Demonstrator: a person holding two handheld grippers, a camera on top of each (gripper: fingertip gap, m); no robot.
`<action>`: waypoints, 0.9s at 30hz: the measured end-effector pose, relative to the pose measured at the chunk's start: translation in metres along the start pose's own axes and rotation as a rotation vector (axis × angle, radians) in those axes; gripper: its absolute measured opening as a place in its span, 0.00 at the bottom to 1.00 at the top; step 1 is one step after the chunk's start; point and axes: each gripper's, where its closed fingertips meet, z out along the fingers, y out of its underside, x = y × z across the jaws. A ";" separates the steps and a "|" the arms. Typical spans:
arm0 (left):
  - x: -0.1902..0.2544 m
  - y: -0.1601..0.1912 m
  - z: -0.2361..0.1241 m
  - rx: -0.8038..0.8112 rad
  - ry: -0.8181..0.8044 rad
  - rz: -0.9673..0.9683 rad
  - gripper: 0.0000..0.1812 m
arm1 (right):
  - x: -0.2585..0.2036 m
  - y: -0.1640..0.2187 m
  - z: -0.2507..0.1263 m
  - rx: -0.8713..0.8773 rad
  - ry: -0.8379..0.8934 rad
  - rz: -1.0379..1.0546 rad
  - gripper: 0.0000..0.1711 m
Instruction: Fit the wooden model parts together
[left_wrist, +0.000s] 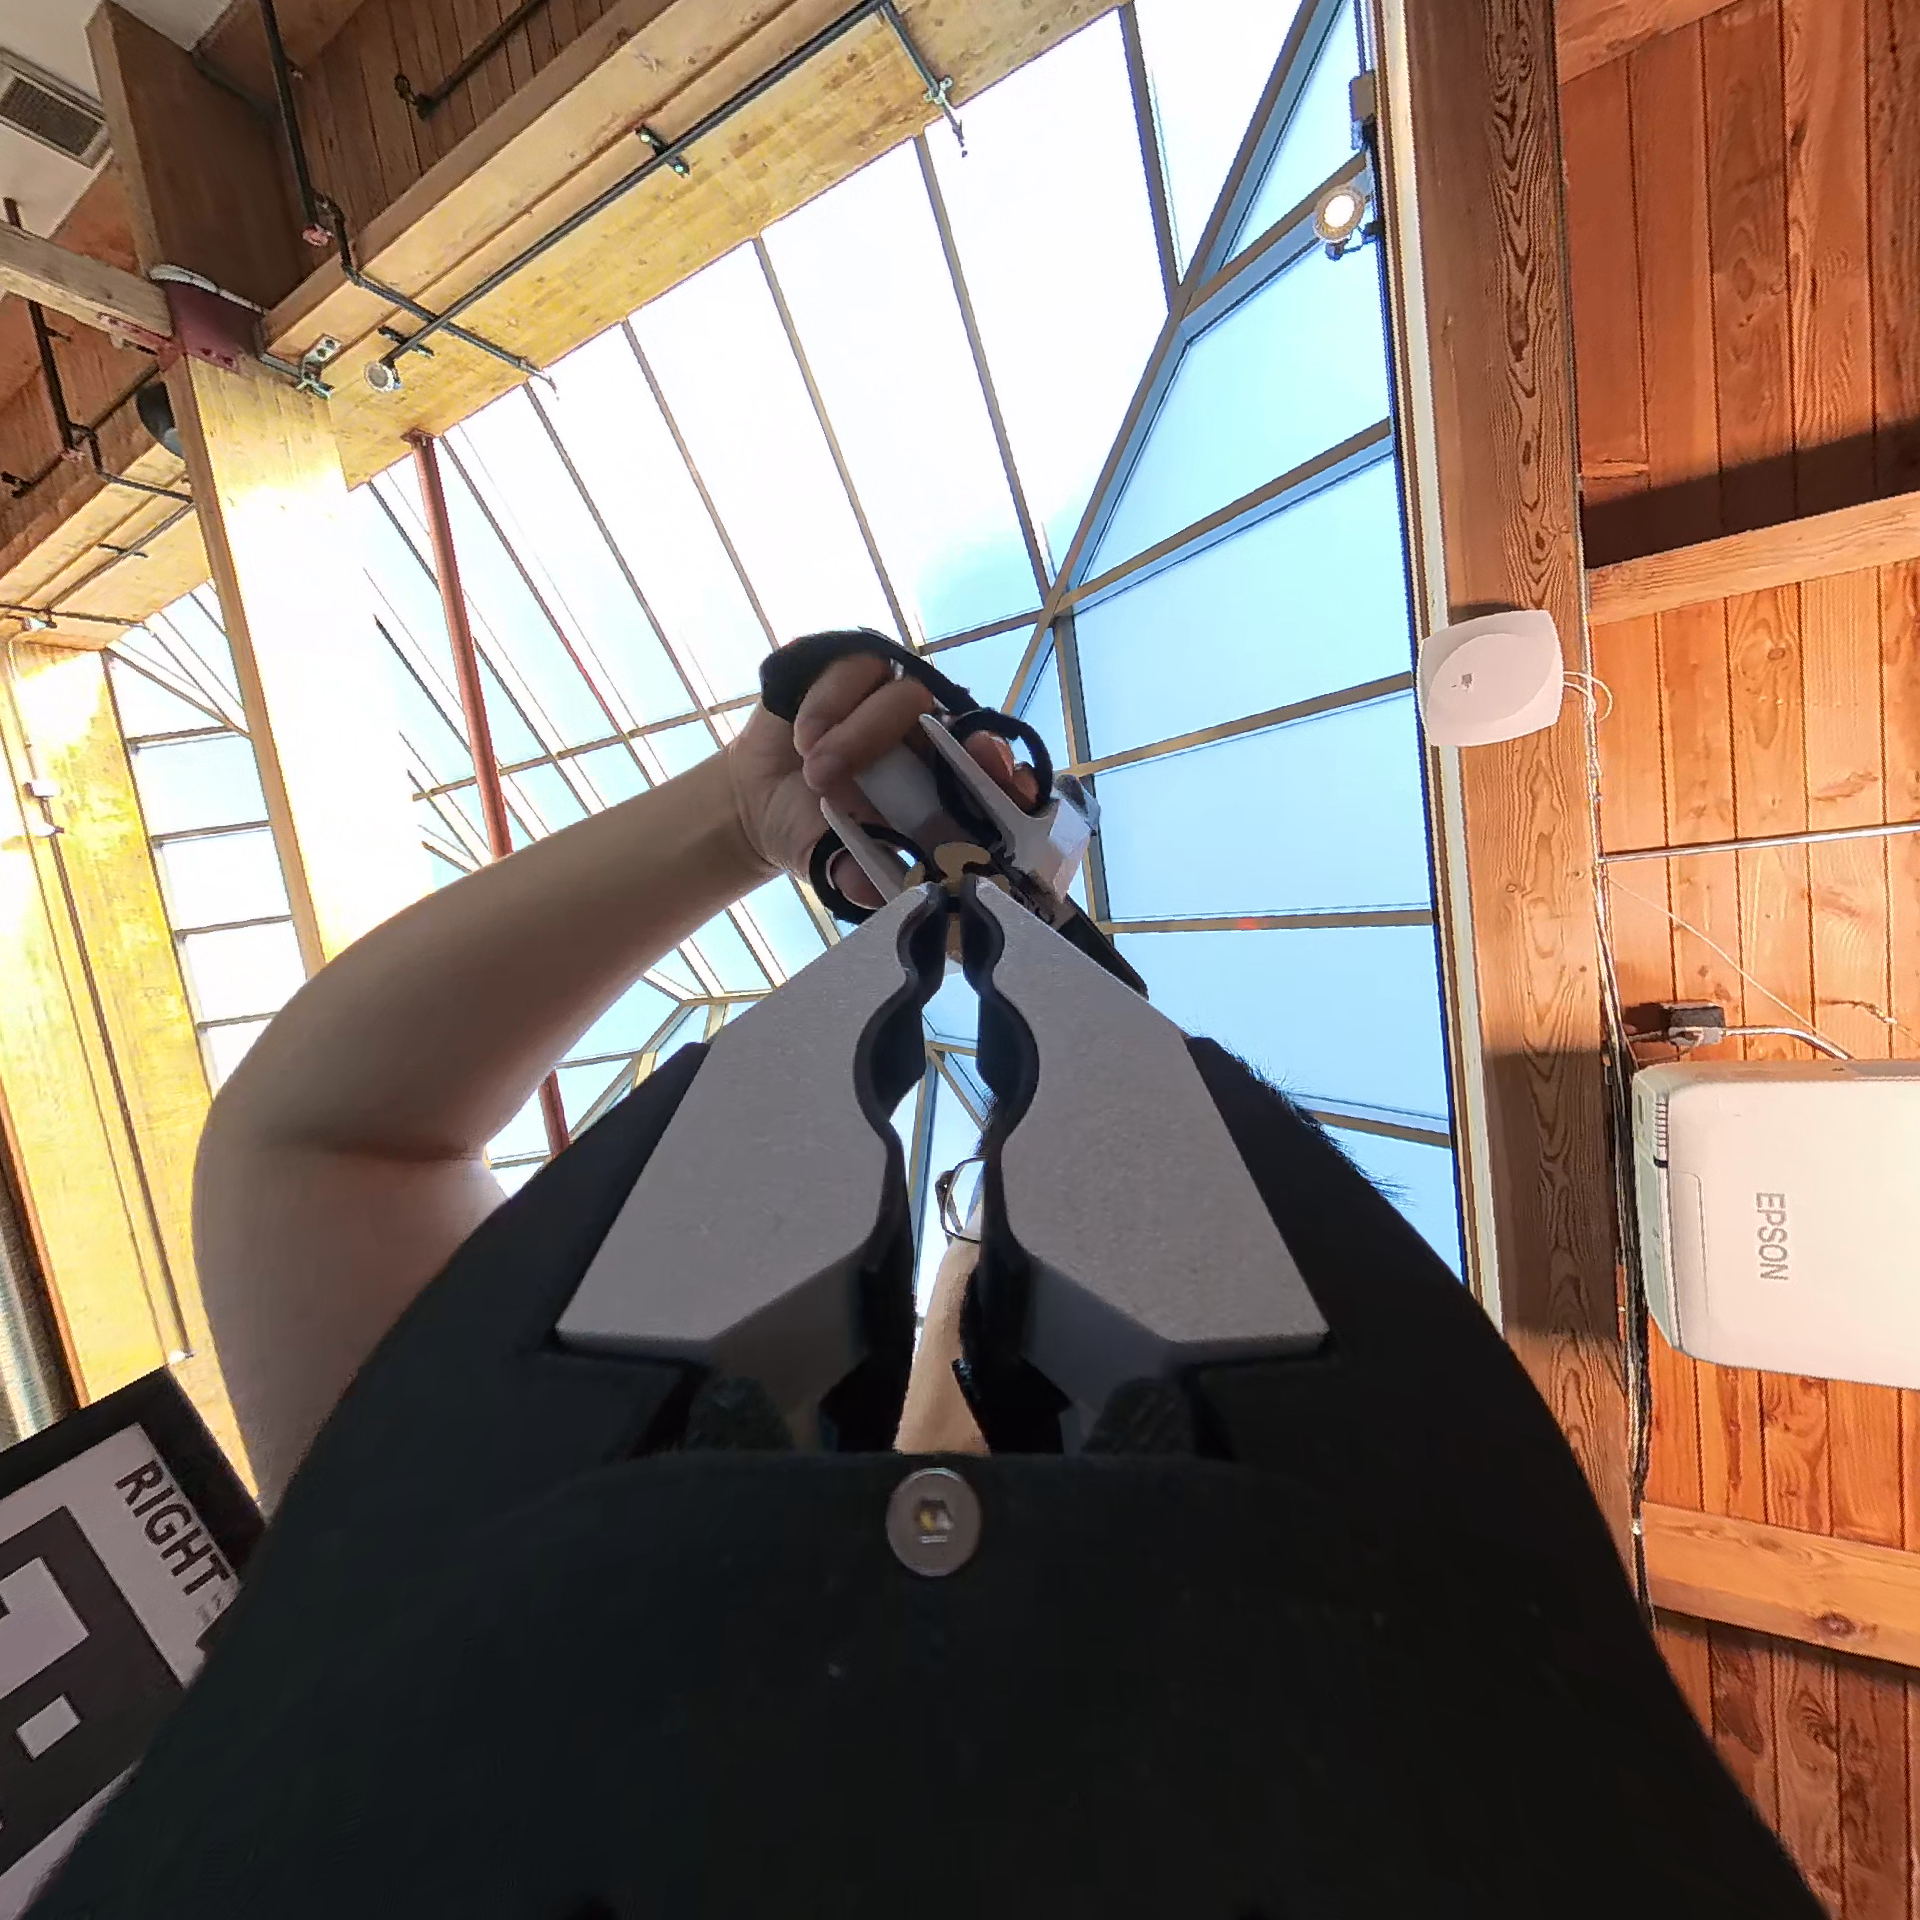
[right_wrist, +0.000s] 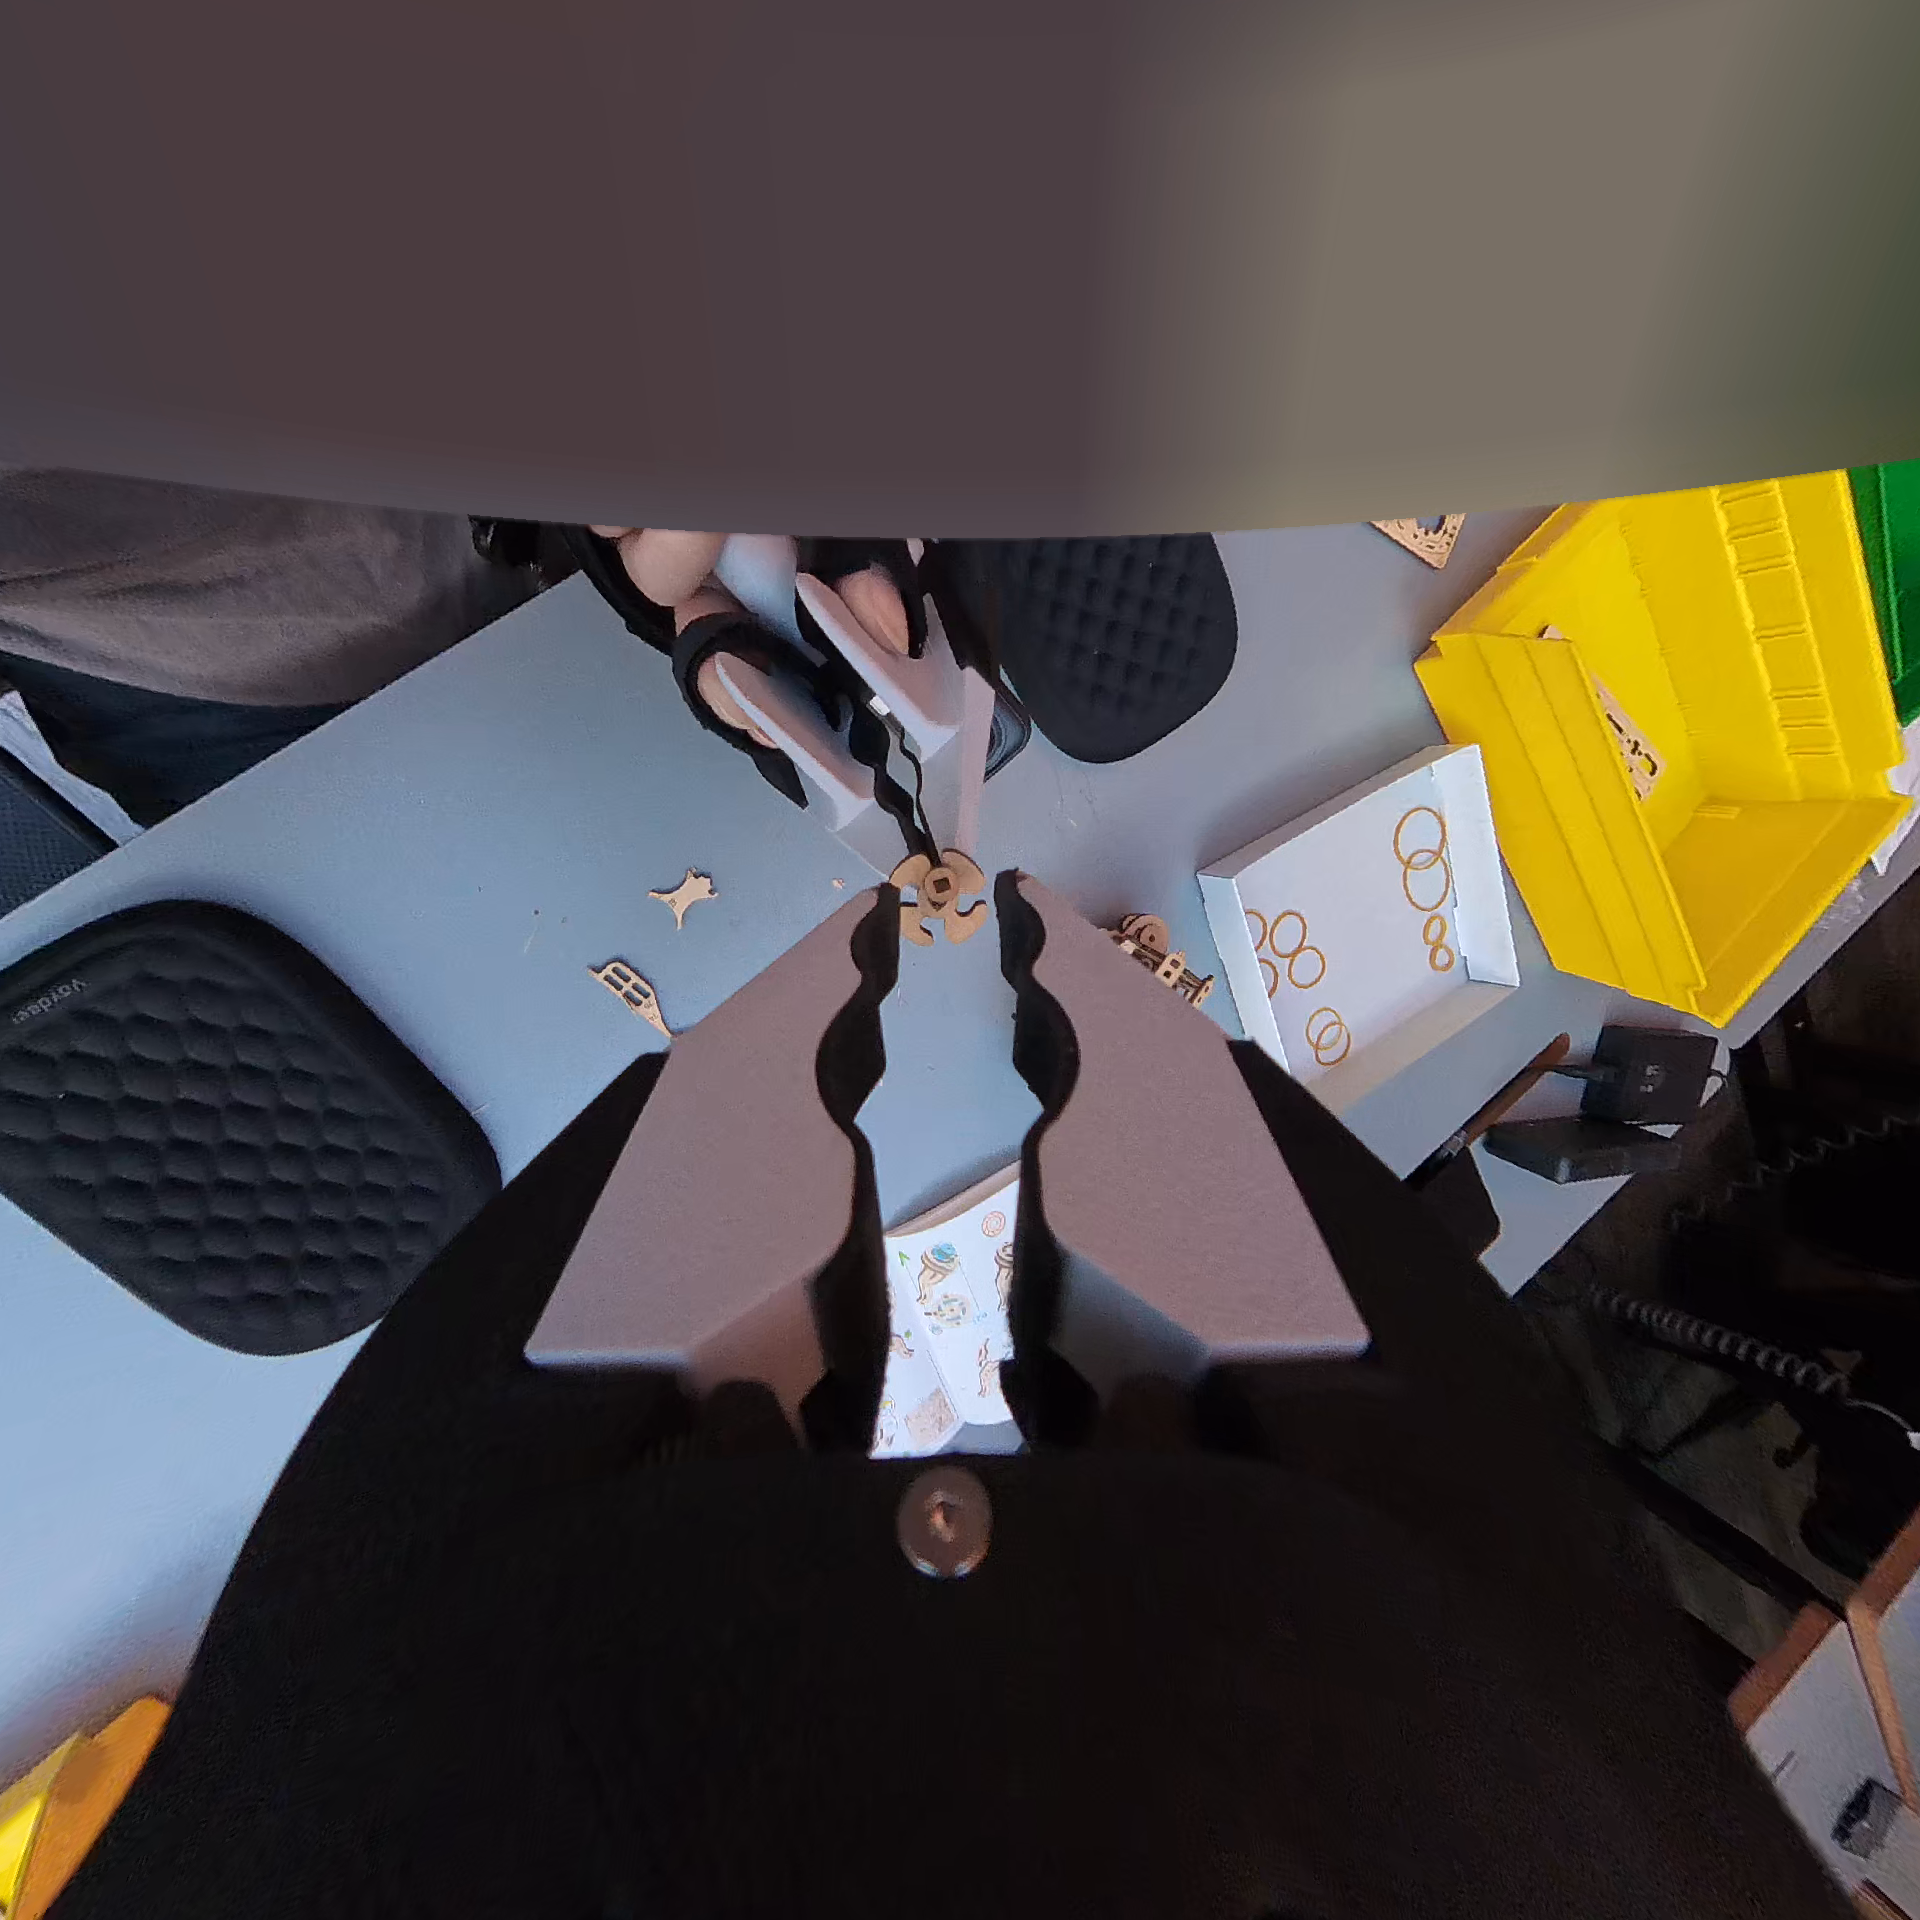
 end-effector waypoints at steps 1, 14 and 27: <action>-0.001 -0.001 0.000 0.006 -0.004 0.000 0.00 | 0.000 0.000 0.000 -0.014 -0.002 -0.005 0.10; -0.003 -0.001 0.000 0.011 -0.018 -0.007 0.00 | -0.003 0.006 0.009 -0.079 -0.041 0.000 0.07; -0.004 0.003 0.001 -0.004 -0.013 -0.009 0.00 | -0.006 0.005 0.009 -0.097 -0.037 -0.003 0.05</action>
